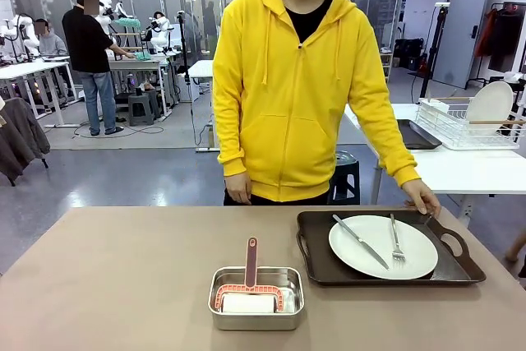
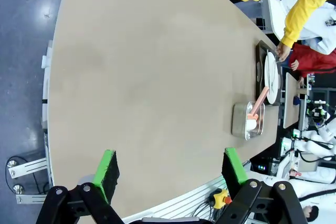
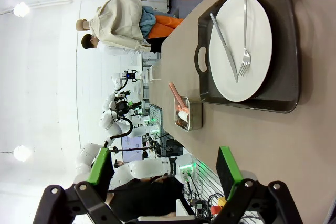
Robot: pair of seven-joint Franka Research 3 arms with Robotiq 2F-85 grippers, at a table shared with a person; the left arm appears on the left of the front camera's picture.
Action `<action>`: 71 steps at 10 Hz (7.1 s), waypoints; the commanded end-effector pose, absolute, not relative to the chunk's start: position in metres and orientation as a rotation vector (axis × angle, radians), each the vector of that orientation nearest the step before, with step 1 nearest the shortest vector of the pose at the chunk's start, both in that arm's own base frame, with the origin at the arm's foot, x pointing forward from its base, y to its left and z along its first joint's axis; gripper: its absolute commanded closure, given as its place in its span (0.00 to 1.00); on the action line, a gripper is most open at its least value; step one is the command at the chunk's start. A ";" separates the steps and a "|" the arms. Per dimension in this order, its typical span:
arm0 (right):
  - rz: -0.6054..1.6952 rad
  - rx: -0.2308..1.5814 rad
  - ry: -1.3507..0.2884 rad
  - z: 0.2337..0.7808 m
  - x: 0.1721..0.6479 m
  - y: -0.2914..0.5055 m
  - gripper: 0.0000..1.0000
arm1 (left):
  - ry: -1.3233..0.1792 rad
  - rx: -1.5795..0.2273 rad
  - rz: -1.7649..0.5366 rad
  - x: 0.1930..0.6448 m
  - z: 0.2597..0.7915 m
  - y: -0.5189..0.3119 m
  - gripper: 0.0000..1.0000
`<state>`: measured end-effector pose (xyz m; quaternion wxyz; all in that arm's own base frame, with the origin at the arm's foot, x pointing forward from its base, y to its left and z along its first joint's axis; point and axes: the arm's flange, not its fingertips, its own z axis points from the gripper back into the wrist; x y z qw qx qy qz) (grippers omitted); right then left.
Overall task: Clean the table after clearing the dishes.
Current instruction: When the right (or left) Handle tray is removed, use the right hand (or left hand) to clean the right (or left) side of the table with the Lint Roller.
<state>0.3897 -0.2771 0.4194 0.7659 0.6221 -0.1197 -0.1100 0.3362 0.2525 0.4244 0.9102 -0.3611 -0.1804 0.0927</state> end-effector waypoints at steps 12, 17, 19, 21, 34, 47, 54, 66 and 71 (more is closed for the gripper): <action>-0.233 1.355 -0.264 0.423 0.388 -0.276 0.00 | -0.379 -0.757 0.188 0.334 0.427 0.253 0.00; -0.239 1.352 -0.260 0.419 0.390 -0.277 0.00 | -0.379 -0.757 0.188 0.334 0.427 0.253 0.00; -0.163 1.246 -0.215 0.439 0.431 -0.249 0.00 | -0.379 -0.757 0.188 0.334 0.427 0.253 0.00; -0.029 1.132 -0.120 0.458 0.463 -0.212 0.00 | -0.379 -0.757 0.188 0.334 0.427 0.253 0.00; 0.881 0.601 0.299 0.460 0.603 0.136 0.00 | -0.379 -0.757 0.188 0.334 0.427 0.253 0.00; 1.320 0.309 0.288 0.452 0.560 0.281 0.00 | -0.379 -0.757 0.188 0.334 0.427 0.253 0.00; 1.447 0.065 0.274 0.429 0.530 0.371 0.00 | -0.379 -0.757 0.188 0.334 0.427 0.253 0.00; 1.512 0.081 0.252 0.415 0.535 0.376 0.00 | -0.379 -0.757 0.188 0.334 0.427 0.253 0.00; 1.517 0.161 0.236 0.410 0.552 0.380 0.00 | -0.379 -0.757 0.188 0.334 0.427 0.253 0.00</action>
